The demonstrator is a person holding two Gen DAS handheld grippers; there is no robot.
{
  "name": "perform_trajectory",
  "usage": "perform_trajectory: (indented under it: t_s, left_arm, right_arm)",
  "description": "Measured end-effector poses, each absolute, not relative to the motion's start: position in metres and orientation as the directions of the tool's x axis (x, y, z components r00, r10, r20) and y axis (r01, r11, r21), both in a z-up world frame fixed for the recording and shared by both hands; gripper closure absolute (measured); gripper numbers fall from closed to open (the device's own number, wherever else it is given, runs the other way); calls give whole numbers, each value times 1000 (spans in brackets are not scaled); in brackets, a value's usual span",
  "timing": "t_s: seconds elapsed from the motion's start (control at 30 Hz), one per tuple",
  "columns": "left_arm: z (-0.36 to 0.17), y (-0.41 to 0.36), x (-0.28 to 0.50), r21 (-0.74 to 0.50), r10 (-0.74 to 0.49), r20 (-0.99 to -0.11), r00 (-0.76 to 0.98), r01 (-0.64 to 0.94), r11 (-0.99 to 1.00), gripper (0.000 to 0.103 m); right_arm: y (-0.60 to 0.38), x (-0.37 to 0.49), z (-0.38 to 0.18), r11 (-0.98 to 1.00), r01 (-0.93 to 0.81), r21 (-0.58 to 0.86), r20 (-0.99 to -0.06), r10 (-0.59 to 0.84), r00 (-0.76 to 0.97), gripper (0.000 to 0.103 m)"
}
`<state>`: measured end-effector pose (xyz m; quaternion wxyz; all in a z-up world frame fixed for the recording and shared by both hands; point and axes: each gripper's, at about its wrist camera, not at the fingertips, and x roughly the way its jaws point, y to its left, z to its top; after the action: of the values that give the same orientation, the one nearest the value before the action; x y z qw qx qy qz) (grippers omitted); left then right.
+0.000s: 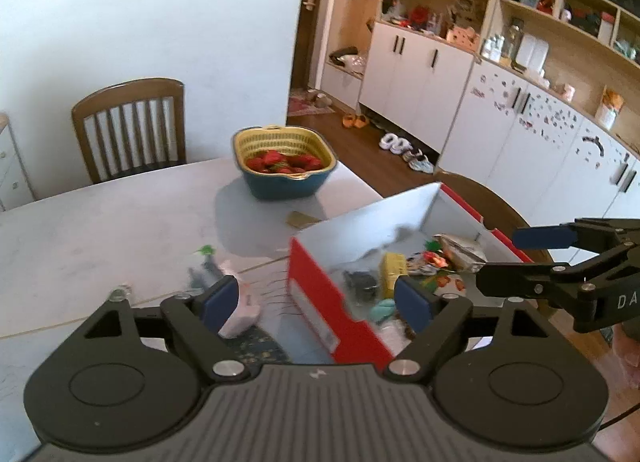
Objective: Organize objects
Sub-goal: 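Withdraw both tools from the shoebox back toward the placemat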
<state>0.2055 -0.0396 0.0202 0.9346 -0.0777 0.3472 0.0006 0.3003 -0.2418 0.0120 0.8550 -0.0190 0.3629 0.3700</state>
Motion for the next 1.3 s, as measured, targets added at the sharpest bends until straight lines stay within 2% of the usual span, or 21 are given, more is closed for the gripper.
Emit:
perform_trajectory:
  t_s: [0.17,0.3,0.57,0.97,1.3]
  left_arm:
    - [17,-10,189,-140,-32,-642,766,-76,987,18]
    - [9,17,180,-151,-19,-652,758,-105,983,5]
    - [-4,65,171,-170,8,-655,755,-158,973,1]
    - [-33,116,180,-171,15,-632,775,-158,973,0]
    - [-68,136,201,-105,21,-630,777,-111,988,0]
  right_arm:
    - [-212,286,15,722,-647,243,-631,624,460,5]
    - [-181,276,13,716,-653,246,-638,627,447,5]
    - [-129,261,7,698,-687,203,-660,616,431,5]
    - [-67,276,-17,722,-674,155,-709,556,433,5]
    - [-28,302,-50,738,-660,142,-751,514,413,6]
